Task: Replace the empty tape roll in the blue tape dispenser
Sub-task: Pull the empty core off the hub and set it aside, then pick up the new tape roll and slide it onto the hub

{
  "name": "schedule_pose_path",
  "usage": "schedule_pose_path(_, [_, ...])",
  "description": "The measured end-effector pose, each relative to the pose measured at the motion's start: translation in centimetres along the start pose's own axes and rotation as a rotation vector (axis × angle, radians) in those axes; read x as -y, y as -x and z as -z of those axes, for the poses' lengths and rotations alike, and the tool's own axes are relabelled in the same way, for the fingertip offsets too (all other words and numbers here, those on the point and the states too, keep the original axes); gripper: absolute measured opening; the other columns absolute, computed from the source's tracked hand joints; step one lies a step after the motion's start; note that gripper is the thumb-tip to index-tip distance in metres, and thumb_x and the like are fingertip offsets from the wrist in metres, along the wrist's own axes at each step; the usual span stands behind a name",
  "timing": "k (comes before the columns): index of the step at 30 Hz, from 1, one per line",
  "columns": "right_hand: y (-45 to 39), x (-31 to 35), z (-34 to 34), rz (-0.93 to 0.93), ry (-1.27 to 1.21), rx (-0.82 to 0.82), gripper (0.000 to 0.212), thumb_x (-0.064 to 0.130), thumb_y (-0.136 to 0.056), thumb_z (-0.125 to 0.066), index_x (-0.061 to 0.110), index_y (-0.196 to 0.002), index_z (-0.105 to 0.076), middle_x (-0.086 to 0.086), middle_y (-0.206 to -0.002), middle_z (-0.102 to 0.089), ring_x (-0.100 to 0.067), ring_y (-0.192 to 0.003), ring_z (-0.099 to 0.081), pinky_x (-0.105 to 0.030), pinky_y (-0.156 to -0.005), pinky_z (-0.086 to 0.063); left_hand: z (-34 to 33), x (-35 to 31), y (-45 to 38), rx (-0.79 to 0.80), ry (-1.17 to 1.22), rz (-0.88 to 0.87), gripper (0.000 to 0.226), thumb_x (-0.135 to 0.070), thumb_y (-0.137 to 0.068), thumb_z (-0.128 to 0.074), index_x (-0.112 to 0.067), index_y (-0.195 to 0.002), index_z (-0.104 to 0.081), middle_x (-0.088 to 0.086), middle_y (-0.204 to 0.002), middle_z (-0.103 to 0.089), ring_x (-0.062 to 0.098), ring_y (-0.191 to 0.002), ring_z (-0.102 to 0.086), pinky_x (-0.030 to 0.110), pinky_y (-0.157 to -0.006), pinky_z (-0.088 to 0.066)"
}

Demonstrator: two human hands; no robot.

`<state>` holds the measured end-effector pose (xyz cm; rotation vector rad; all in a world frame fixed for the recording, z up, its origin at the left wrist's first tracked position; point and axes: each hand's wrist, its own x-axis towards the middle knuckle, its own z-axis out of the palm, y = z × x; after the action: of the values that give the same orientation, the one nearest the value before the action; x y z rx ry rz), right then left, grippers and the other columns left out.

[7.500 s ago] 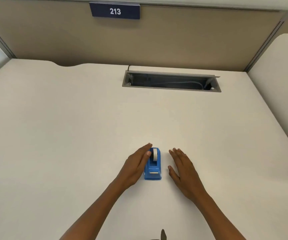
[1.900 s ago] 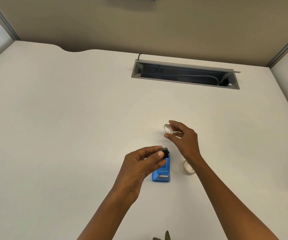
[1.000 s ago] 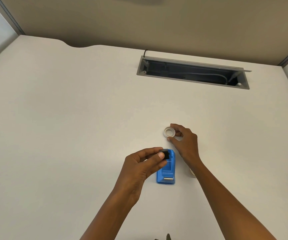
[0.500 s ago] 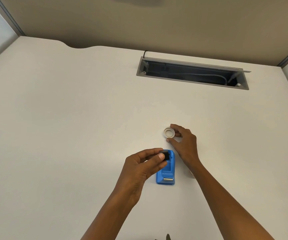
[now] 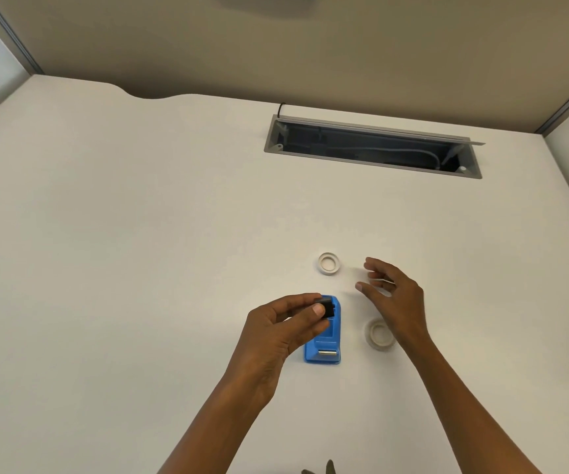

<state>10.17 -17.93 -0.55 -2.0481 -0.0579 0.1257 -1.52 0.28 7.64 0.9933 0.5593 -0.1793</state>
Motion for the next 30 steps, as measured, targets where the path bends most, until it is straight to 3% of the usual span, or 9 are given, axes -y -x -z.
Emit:
schedule_pose_path(9, [4.6, -2.1, 2.9, 0.003, 0.175, 0.052, 0.044, 0.019, -0.07, -0.08, 0.022, -0.111, -0.065, 0.001, -0.111, -0.064, -0.014, -0.091, -0.058, -0.013, -0.076, -0.041, -0.5, 0.2, 0.2, 0.032, -0.008, 0.001, 0.029, -0.02, -0.063, -0.077, -0.015, -0.092, -0.076, 0.008, -0.097, -0.075, 0.023, -0.091, -0.072, 0.021, -0.072, -0.056])
schedule_pose_path(15, [5.9, -2.3, 2.7, 0.004, 0.336, 0.134, 0.064, 0.027, -0.065, -0.084, 0.022, -0.123, -0.057, 0.0, -0.121, -0.049, -0.017, -0.113, -0.042, -0.035, -0.093, -0.045, -0.6, 0.3, 0.5, 0.035, -0.015, 0.002, 0.03, -0.019, -0.062, -0.077, -0.015, -0.092, -0.076, 0.008, -0.096, -0.076, 0.023, -0.09, -0.072, 0.02, -0.071, -0.056])
schedule_pose_path(22, [6.5, -2.7, 3.0, 0.034, 0.345, 0.156, 0.06, 0.017, -0.065, -0.084, 0.021, -0.12, -0.06, 0.002, -0.109, -0.046, -0.018, -0.103, -0.046, -0.026, -0.085, -0.042, -0.8, 0.4, 0.7, 0.038, -0.03, -0.002, 0.029, -0.019, -0.063, -0.077, -0.015, -0.091, -0.076, 0.008, -0.096, -0.075, 0.022, -0.09, -0.072, 0.02, -0.072, -0.056])
schedule_pose_path(27, [6.7, -2.4, 3.4, 0.027, 0.259, 0.131, 0.052, 0.01, -0.066, -0.083, 0.018, -0.114, -0.064, 0.002, -0.104, -0.055, -0.009, -0.086, -0.055, -0.003, -0.071, -0.04, -0.9, 0.5, 0.9, 0.033, -0.03, 0.001, 0.03, -0.018, -0.063, -0.077, -0.013, -0.092, -0.075, 0.009, -0.098, -0.075, 0.024, -0.091, -0.072, 0.023, -0.075, -0.057])
schedule_pose_path(30, [7.0, -1.5, 3.6, 0.008, 0.159, 0.113, 0.049, 0.012, -0.065, -0.084, 0.018, -0.11, -0.066, 0.002, -0.106, -0.061, -0.01, -0.087, -0.06, -0.004, -0.071, -0.045, -0.9, 0.5, 1.0, 0.035, -0.033, -0.001, 0.03, -0.017, -0.064, -0.077, -0.012, -0.093, -0.075, 0.01, -0.099, -0.074, 0.024, -0.091, -0.071, 0.024, -0.077, -0.057])
